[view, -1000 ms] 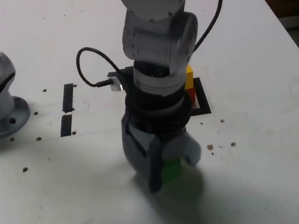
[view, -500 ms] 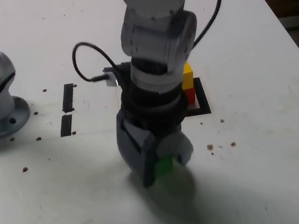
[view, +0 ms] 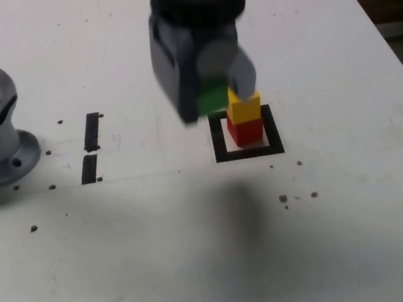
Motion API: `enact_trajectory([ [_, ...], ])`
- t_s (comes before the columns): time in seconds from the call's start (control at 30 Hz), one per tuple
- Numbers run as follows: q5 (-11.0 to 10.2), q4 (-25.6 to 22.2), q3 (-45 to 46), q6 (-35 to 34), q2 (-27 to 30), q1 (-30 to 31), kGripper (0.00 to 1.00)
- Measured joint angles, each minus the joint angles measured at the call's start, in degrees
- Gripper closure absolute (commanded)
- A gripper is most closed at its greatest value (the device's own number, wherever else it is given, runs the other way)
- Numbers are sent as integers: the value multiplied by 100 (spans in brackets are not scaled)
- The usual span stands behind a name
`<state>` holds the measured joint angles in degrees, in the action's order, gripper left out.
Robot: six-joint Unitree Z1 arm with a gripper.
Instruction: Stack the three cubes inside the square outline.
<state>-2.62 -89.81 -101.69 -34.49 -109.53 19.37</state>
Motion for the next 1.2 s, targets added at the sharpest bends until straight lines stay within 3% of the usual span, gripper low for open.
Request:
enact_trajectory([
  [0.17, -140, -72, -246, 766, -20, -485, 81],
  [0.6, 202, 0, -301, 1197, -408, -1021, 81],
  [1.2, 211, 79, -283, 1570, -762, -1303, 81],
])
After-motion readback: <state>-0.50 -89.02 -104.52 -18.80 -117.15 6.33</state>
